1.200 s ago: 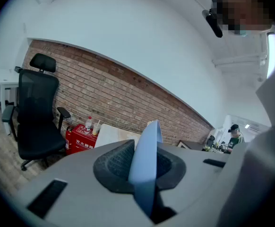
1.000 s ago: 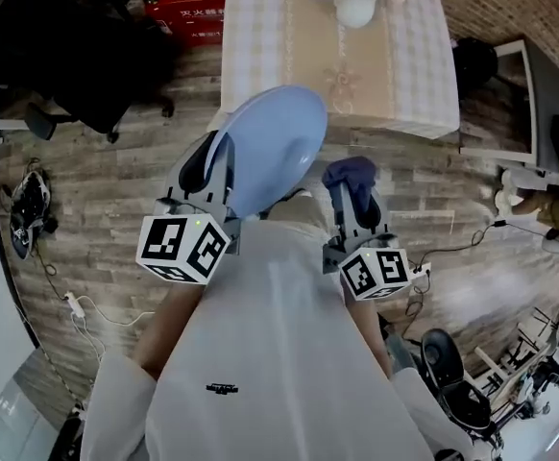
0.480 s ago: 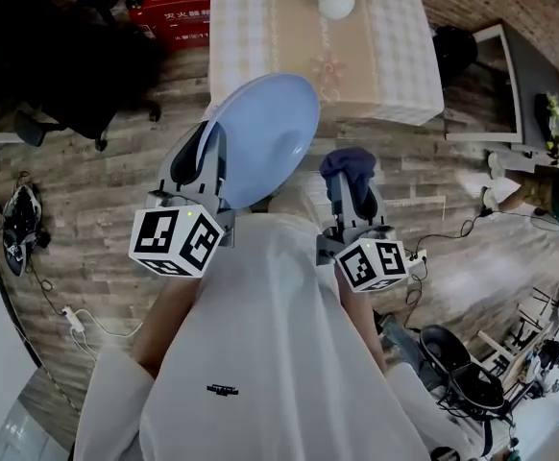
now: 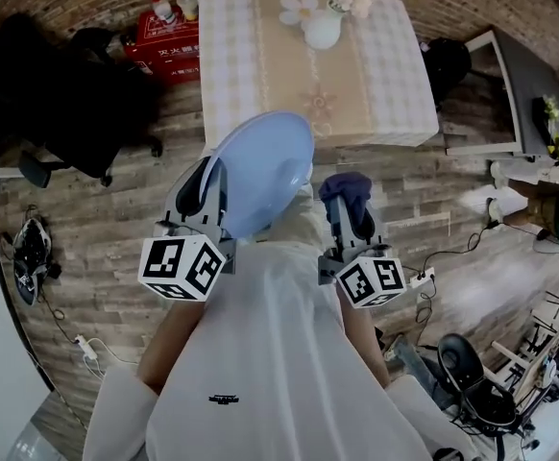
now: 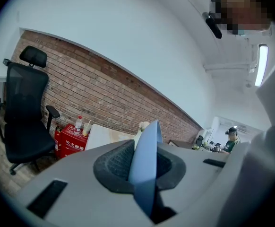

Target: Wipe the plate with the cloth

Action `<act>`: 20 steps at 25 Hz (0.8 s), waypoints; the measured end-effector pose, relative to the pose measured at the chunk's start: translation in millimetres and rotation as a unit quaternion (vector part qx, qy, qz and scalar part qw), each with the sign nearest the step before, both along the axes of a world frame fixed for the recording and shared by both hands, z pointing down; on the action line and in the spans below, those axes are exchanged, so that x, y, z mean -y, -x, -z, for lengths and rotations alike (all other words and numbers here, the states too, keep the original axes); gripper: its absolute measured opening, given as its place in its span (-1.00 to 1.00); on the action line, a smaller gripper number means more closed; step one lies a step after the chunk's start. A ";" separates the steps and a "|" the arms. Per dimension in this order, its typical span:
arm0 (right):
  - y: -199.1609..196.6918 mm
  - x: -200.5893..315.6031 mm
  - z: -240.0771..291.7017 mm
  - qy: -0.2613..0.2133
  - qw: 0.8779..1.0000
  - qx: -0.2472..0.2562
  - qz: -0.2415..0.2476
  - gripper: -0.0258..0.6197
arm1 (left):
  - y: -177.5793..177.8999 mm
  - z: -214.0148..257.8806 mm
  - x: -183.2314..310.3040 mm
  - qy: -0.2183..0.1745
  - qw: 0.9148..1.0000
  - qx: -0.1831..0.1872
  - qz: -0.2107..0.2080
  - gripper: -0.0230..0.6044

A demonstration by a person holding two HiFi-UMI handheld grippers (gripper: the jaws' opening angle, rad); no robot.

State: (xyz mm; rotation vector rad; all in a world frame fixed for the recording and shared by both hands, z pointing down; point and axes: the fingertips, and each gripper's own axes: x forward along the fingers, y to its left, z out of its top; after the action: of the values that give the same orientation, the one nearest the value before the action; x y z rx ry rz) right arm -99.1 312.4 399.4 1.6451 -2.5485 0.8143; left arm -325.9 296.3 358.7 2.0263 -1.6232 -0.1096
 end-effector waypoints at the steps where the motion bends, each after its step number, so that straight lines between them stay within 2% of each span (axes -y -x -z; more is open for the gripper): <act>1: -2.4 14.4 0.5 0.000 1.000 0.001 0.006 -0.56 | -4.2 1.5 12.2 0.000 1.000 0.001 0.002 -0.78; 8: -9.5 121.0 8.3 -0.020 0.998 0.018 0.058 -0.56 | -27.1 6.3 101.6 0.010 1.000 0.020 0.022 -0.78; 12: -24.3 185.0 16.3 -0.027 0.995 0.031 0.091 -0.56 | -54.8 16.6 163.2 0.010 0.999 0.031 0.034 -0.78; 16: -36.2 244.3 22.5 -0.028 0.990 0.049 0.126 -0.56 | -76.9 31.3 223.6 0.002 0.997 0.045 0.055 -0.78; 20: -44.1 289.6 22.7 -0.028 0.984 0.061 0.163 -0.56 | -96.0 33.7 262.0 0.009 0.996 0.054 0.073 -0.78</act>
State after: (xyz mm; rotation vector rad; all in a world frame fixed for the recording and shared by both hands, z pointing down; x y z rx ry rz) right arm -55.0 22.8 376.7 1.1702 -2.8393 0.8413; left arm -230.0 34.2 325.0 1.9275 -1.8334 -0.0389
